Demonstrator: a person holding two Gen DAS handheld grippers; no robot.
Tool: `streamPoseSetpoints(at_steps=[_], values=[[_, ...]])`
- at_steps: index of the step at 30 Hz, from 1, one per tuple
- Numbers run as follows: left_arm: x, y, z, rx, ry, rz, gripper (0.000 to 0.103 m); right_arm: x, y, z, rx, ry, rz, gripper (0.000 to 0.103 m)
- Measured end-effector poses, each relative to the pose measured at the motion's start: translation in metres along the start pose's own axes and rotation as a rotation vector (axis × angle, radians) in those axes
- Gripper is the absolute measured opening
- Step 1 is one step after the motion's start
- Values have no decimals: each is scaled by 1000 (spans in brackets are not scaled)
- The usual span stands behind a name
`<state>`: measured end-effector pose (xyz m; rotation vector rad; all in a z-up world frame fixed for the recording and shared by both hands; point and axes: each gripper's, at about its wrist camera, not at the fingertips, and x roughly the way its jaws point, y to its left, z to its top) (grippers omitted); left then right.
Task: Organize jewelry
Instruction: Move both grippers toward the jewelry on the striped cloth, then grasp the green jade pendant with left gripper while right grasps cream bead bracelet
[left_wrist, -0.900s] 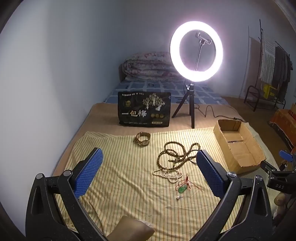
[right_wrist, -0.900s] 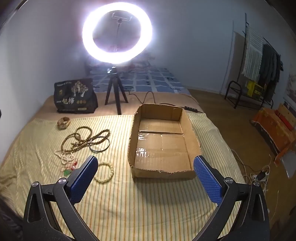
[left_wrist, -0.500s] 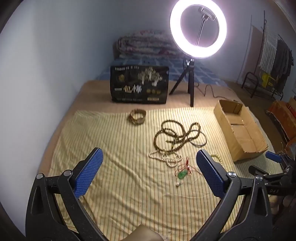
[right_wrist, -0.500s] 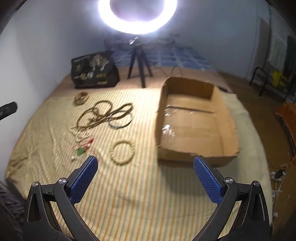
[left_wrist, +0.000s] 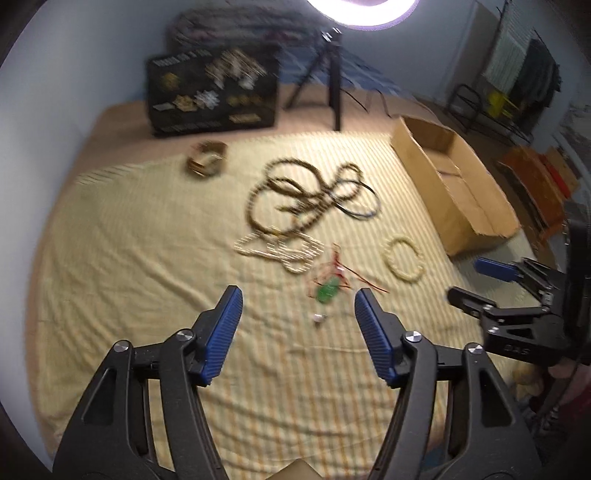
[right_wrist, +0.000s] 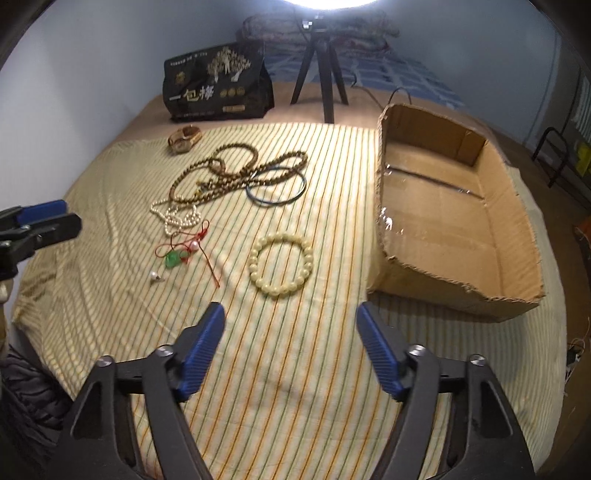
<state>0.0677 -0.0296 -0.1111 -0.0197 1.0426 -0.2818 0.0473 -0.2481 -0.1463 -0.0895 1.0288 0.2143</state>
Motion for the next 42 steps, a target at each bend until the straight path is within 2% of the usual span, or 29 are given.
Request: streamPoseSetpoints(at_steps=[3, 5, 6, 7, 8, 10, 13, 15, 18, 20, 22, 24, 29, 35, 42], values=[[15, -10, 2, 71, 32, -25, 56, 7, 1, 0, 1, 13, 15, 68], [28, -13, 1, 108, 60, -39, 55, 12, 1, -1, -4, 23, 8, 66], [35, -13, 1, 108, 82, -54, 53, 15, 1, -1, -4, 30, 6, 63], [43, -12, 0, 102, 111, -68, 45, 17, 0, -1, 0, 37, 14, 62], [50, -11, 0, 90, 140, -75, 42, 20, 0, -1, 5, 44, 23, 61], [60, -11, -1, 79, 171, -95, 41, 23, 2, -1, 10, 47, 32, 61], [67, -14, 0, 98, 174, -98, 40, 26, 5, 4, 16, 43, 54, 60], [70, -18, 2, 115, 172, -105, 40, 27, 7, 8, 12, 37, 70, 52], [75, -22, 4, 134, 175, -109, 40, 32, 11, 12, 3, 48, 65, 52], [79, -22, 5, 139, 184, -111, 34, 36, 10, 11, 7, 62, 61, 52], [85, -21, 6, 139, 194, -111, 32, 39, 10, 9, 10, 70, 73, 50], [88, -19, 7, 134, 201, -116, 32, 40, 11, 9, 3, 71, 89, 40], [98, -22, 12, 152, 201, -123, 29, 45, 17, 13, -22, 69, 121, 29], [111, -22, 17, 150, 214, -125, 27, 54, 26, 19, -57, 76, 122, 28], [119, -21, 17, 167, 213, -80, 27, 64, 28, 19, -72, 103, 104, 28]])
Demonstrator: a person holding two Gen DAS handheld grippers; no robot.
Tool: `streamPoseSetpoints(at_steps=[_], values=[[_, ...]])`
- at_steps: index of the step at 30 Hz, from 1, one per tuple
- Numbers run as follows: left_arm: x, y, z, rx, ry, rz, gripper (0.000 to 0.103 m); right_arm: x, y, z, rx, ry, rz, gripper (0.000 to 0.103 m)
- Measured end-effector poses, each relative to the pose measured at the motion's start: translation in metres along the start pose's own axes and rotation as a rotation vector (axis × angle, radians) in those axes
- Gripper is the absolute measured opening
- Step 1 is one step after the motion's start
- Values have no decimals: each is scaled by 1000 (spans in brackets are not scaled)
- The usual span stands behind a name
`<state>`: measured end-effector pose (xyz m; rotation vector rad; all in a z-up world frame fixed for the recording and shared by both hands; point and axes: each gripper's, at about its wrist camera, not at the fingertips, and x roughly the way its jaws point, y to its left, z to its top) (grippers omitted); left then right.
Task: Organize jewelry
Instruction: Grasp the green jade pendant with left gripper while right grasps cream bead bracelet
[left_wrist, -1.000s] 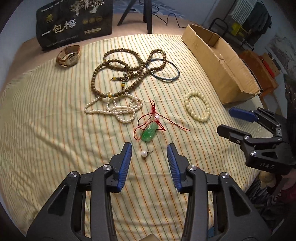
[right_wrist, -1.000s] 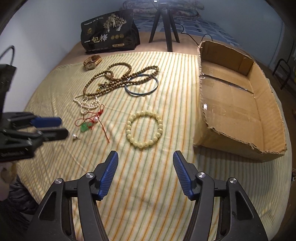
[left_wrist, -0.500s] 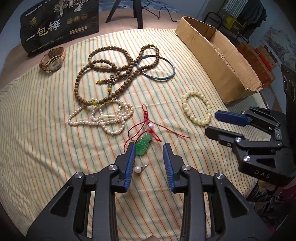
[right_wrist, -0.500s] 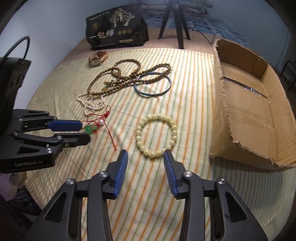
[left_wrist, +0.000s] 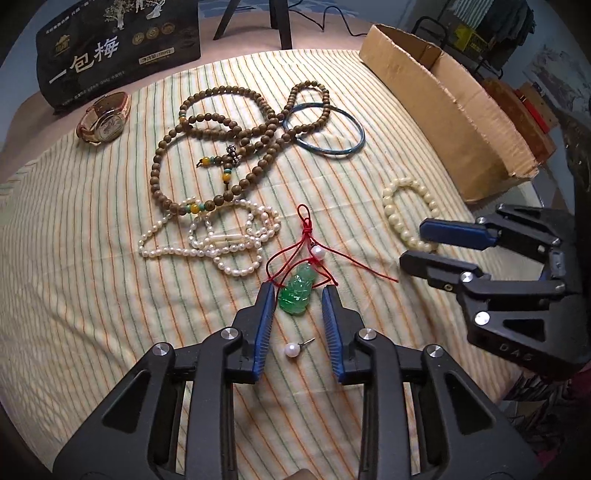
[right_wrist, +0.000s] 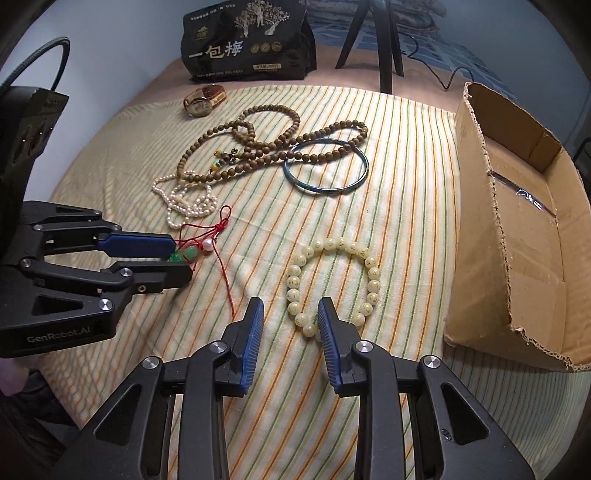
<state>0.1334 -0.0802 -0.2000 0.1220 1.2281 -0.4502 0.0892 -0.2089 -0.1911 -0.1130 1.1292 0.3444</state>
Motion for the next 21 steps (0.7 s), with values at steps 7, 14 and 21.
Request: streamPoseSetpoints(at_steps=[7, 14, 21], values=[[5, -1, 4, 14, 2, 5, 25, 4, 0, 1, -7, 12, -11, 28], [6, 6, 3, -8, -7, -2, 17, 7, 8, 2, -54, 15, -42, 25], [-13, 11, -4, -38, -44, 10, 16, 5, 13, 3, -76, 13, -26, 6]])
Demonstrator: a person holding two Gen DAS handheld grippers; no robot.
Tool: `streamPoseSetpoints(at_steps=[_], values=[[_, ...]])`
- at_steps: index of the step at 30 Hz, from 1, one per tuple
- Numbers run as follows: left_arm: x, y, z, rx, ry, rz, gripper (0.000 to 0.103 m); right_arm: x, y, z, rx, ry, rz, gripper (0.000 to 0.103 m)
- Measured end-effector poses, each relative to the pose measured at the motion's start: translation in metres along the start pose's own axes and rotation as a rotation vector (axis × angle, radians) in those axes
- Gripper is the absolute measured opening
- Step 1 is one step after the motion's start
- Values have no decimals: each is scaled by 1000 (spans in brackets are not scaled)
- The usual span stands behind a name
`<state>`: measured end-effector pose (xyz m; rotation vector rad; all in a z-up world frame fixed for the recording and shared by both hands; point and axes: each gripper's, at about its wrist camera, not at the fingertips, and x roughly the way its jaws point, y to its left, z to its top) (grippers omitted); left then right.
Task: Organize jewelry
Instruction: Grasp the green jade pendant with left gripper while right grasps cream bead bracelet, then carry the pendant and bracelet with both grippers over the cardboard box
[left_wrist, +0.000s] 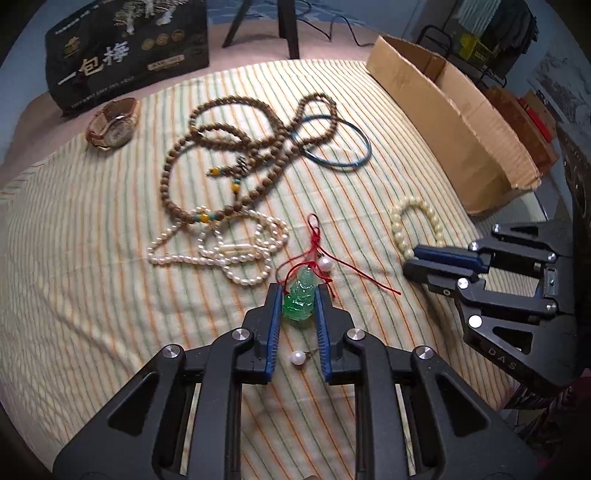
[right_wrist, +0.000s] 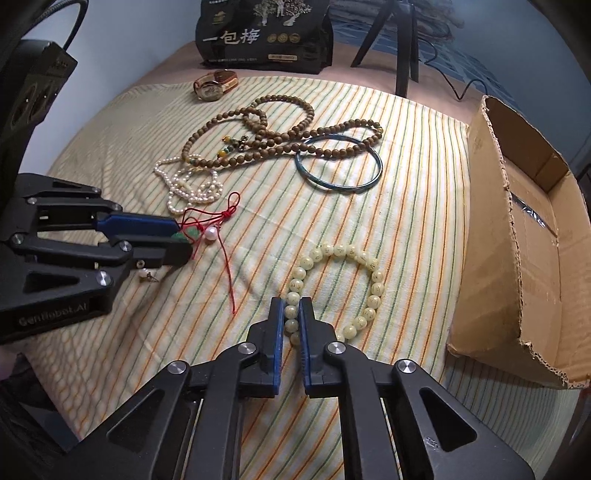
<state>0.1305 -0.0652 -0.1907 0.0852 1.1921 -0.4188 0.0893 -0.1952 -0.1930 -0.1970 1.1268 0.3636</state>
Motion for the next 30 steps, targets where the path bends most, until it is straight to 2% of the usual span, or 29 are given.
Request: streamPoseSetpoints(at_steps=[10, 20, 30], values=[[-56, 20, -2, -77, -106, -22, 16, -26, 1, 6, 47, -65, 83, 6], [-100, 13, 27, -104, -242, -62, 16, -59, 0, 17, 53, -155, 91, 6], [-127, -6, 57, -110, -338, -126, 16, -91, -31, 24, 105, -250, 61, 6]])
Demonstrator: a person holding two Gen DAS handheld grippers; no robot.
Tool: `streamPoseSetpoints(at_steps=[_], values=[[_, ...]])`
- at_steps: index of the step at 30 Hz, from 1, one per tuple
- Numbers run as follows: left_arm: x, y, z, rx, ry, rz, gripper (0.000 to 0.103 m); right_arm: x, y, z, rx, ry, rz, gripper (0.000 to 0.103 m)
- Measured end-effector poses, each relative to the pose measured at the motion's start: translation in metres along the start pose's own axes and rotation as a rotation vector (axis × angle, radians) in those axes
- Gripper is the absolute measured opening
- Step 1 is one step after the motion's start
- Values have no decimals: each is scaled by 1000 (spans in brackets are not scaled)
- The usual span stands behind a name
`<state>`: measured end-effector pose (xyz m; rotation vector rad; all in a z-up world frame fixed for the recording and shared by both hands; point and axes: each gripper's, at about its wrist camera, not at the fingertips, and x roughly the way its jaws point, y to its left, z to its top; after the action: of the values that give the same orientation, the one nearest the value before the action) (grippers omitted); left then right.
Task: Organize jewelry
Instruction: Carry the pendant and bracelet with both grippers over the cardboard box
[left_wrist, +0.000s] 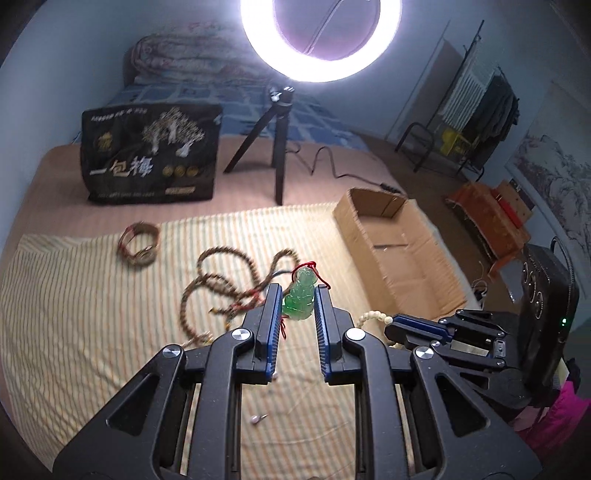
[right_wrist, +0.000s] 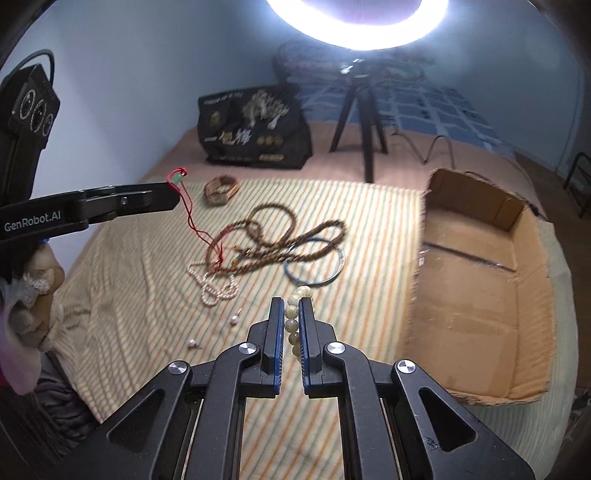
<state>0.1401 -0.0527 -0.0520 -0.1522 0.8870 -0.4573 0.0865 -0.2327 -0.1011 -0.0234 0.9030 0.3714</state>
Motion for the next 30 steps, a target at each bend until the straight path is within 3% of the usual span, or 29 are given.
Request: streamPoseSetpoints(at_steps=[16, 30], values=[[30, -79, 22, 76, -15, -120, 16, -47, -93, 23, 152, -114, -122, 6], [71, -120, 35, 71, 17, -210, 16, -43, -149, 32, 228, -108, -201, 6]])
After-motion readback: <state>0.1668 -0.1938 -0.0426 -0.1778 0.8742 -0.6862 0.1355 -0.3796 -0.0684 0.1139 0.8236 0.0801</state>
